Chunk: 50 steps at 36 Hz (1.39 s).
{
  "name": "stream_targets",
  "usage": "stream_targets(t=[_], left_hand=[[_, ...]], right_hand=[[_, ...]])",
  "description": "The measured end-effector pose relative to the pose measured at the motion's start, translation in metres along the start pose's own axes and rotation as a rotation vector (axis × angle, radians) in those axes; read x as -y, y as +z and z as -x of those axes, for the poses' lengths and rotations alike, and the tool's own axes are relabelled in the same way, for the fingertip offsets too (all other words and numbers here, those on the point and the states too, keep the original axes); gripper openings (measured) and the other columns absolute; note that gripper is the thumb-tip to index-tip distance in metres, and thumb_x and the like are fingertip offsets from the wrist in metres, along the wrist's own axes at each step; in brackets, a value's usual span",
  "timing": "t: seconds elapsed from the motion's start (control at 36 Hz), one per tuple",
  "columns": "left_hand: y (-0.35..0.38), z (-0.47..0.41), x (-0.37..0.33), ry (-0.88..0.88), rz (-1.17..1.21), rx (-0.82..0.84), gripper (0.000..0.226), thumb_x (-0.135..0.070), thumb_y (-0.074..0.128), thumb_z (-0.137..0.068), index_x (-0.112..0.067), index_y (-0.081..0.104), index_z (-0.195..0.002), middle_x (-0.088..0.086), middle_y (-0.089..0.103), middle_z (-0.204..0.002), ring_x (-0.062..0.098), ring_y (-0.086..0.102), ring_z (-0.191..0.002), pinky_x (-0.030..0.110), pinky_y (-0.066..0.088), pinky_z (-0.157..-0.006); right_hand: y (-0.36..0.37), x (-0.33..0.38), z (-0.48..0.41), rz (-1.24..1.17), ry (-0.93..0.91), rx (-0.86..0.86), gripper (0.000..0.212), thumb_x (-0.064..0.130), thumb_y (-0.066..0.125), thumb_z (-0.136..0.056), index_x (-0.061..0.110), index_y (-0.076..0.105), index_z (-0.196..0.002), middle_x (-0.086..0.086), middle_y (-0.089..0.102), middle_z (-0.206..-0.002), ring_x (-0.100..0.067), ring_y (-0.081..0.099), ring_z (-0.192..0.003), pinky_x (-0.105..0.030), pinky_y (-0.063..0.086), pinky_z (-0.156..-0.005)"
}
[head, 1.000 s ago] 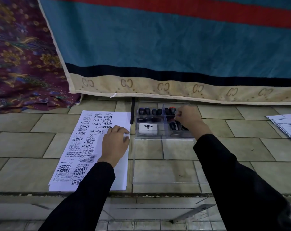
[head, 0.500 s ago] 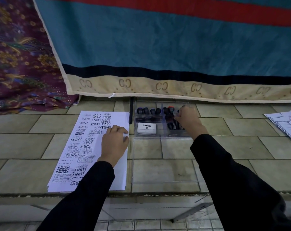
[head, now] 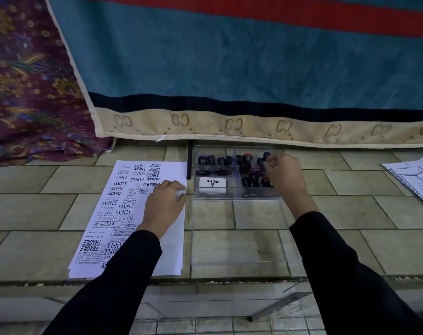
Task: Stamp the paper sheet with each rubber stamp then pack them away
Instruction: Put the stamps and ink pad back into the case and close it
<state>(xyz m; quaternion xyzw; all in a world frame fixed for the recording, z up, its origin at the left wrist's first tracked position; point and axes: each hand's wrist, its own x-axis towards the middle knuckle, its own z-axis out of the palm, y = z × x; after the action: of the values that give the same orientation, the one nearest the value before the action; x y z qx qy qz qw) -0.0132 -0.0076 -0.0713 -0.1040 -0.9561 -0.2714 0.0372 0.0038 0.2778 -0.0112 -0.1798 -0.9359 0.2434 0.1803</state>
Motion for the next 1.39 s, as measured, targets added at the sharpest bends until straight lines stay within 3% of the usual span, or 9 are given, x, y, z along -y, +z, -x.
stream_targets(t=[0.11, 0.25, 0.36, 0.47, 0.75, 1.0, 1.08, 1.22, 1.39], left_hand=[[-0.006, 0.008, -0.004, -0.001, 0.128, -0.057, 0.019, -0.019, 0.057, -0.093, -0.017, 0.065, -0.111, -0.002, 0.062, -0.101, 0.018, 0.058, -0.097, 0.035, 0.05, -0.076], [-0.007, 0.019, -0.009, -0.084, 0.118, 0.172, 0.006, -0.027, 0.055, -0.092, -0.025, 0.061, -0.091, -0.004, 0.067, -0.08, 0.011, 0.06, -0.069, 0.022, 0.039, -0.052], [-0.002, 0.03, -0.014, -0.178, 0.132, 0.276, 0.016, -0.027, 0.061, -0.089, -0.013, 0.063, -0.082, 0.002, 0.066, -0.08, 0.015, 0.061, -0.071, 0.027, 0.048, -0.062], [-0.002, 0.033, -0.021, -0.217, 0.119, 0.324, 0.015, -0.02, 0.061, -0.083, -0.011, 0.054, -0.074, 0.01, 0.06, -0.072, 0.021, 0.057, -0.061, 0.029, 0.045, -0.06], [-0.003, 0.039, -0.032, -0.29, 0.14, 0.346, 0.016, -0.005, 0.059, -0.078, 0.007, 0.067, -0.087, 0.018, 0.071, -0.075, 0.028, 0.071, -0.069, 0.043, 0.06, -0.069], [-0.026, 0.052, -0.027, -0.362, 0.395, 0.52, 0.02, 0.0, 0.066, -0.078, -0.01, 0.057, -0.093, 0.005, 0.065, -0.08, 0.015, 0.064, -0.055, 0.039, 0.059, -0.074], [-0.046, 0.052, -0.03, -0.318, 0.426, 0.559, 0.027, 0.0, 0.066, -0.08, -0.012, 0.057, -0.103, 0.003, 0.066, -0.083, 0.017, 0.064, -0.062, 0.036, 0.058, -0.075], [-0.072, 0.042, -0.039, -0.254, 0.566, 0.509, 0.029, -0.007, 0.066, -0.088, -0.017, 0.056, -0.113, 0.012, 0.065, -0.099, 0.017, 0.066, -0.078, 0.025, 0.056, -0.061], [-0.07, 0.004, -0.056, -0.233, 0.678, 0.332, 0.041, -0.001, 0.06, -0.09, -0.014, 0.05, -0.127, 0.008, 0.063, -0.087, 0.021, 0.068, -0.074, 0.029, 0.058, -0.062]], right_hand=[[-0.013, -0.011, 0.027, -0.064, -0.013, -0.133, 0.006, 0.016, 0.059, -0.089, 0.011, 0.062, -0.091, -0.006, 0.064, -0.089, -0.019, 0.057, -0.074, -0.024, 0.04, -0.059], [-0.011, -0.04, 0.062, -0.025, 0.133, -0.005, 0.019, 0.019, 0.061, -0.087, 0.009, 0.059, -0.103, -0.011, 0.062, -0.1, -0.024, 0.058, -0.084, -0.03, 0.044, -0.069], [-0.004, -0.058, 0.083, 0.062, 0.257, 0.167, 0.03, 0.016, 0.063, -0.085, 0.003, 0.058, -0.111, -0.018, 0.059, -0.107, -0.033, 0.056, -0.098, -0.032, 0.041, -0.076], [-0.003, -0.062, 0.096, 0.061, 0.285, 0.175, 0.017, 0.006, 0.062, -0.08, -0.006, 0.062, -0.092, -0.022, 0.059, -0.094, -0.037, 0.054, -0.088, -0.031, 0.038, -0.067], [-0.011, -0.061, 0.101, 0.142, 0.24, 0.221, 0.015, -0.002, 0.056, -0.08, -0.012, 0.066, -0.081, -0.028, 0.064, -0.085, -0.039, 0.061, -0.079, -0.043, 0.053, -0.07], [-0.034, -0.063, 0.094, 0.055, 0.338, 0.375, 0.035, 0.016, 0.061, -0.083, 0.004, 0.056, -0.05, -0.009, 0.059, -0.052, -0.023, 0.059, -0.052, -0.023, 0.042, -0.051], [-0.046, -0.057, 0.088, -0.063, 0.376, 0.388, 0.036, 0.01, 0.056, -0.082, 0.012, 0.051, -0.047, -0.009, 0.059, -0.049, -0.02, 0.06, -0.047, -0.032, 0.055, -0.059], [-0.061, -0.046, 0.072, -0.202, 0.348, 0.303, 0.008, 0.008, 0.056, -0.085, 0.009, 0.062, -0.079, -0.004, 0.061, -0.059, -0.018, 0.057, -0.054, -0.025, 0.047, -0.054], [-0.055, -0.033, 0.032, -0.249, 0.275, 0.214, 0.036, 0.003, 0.052, -0.082, 0.017, 0.055, -0.049, -0.008, 0.055, -0.054, -0.024, 0.053, -0.062, -0.036, 0.044, -0.065]])
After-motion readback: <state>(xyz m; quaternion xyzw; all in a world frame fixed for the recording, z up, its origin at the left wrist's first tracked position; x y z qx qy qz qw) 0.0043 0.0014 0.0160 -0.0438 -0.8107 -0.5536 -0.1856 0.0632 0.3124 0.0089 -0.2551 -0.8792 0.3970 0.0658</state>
